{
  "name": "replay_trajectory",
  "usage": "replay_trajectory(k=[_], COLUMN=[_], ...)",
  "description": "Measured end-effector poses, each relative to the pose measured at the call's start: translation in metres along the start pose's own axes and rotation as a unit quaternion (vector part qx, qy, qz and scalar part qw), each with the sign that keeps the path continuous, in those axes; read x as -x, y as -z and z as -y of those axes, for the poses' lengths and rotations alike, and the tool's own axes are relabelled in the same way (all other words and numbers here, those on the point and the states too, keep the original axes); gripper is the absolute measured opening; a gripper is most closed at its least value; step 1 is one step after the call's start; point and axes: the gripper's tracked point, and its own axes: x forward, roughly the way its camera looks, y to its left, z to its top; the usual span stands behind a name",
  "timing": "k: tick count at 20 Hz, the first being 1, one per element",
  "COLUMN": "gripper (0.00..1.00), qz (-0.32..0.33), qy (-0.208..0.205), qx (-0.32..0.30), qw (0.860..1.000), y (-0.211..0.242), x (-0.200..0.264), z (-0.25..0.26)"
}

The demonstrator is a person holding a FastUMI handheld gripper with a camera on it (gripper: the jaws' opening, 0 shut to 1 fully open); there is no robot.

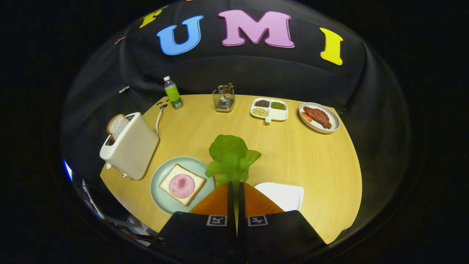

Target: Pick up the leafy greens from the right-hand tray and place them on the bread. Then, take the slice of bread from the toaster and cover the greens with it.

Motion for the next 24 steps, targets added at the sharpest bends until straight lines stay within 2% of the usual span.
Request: replay_trajectory(k=[13,20,24], gripper=[0.05,0.07,0.15], qz=[-0.04,-0.07,-0.075], qy=[-0.051,-0.049,-0.038], qx=[0.068,0.097,0.102], qw=[0.996,0.992,0.991], y=[0.014,0.031,0.035], x=[-0.047,-0.067,-0.076], z=[-0.11,-0.128,-0.129])
